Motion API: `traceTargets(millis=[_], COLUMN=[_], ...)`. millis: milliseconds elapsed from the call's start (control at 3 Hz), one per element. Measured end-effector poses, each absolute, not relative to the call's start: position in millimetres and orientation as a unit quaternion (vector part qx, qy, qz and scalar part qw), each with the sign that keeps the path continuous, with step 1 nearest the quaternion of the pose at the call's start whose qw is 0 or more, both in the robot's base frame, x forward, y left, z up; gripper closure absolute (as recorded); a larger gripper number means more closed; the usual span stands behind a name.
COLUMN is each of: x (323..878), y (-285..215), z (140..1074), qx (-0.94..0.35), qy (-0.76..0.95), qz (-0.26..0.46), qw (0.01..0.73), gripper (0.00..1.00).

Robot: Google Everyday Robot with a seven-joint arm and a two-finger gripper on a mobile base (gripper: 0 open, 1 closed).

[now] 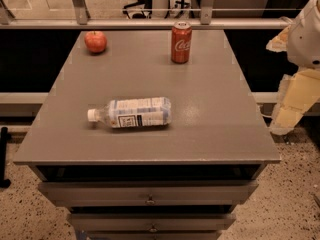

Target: Pick coke can

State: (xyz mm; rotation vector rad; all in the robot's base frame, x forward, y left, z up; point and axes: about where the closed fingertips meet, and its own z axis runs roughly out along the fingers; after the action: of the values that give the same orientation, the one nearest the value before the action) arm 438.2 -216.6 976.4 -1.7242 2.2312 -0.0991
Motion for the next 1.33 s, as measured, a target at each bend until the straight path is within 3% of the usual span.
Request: traceTargets(millis=[667,1333], x=[461,559], y=[-216,-209], z=[959,908], qx=[-0.581,-0.518], qy=[0.792,0.816], qz=[-0.031,0.012], qw=[0.183,0.256], gripper=[0.0,0.0])
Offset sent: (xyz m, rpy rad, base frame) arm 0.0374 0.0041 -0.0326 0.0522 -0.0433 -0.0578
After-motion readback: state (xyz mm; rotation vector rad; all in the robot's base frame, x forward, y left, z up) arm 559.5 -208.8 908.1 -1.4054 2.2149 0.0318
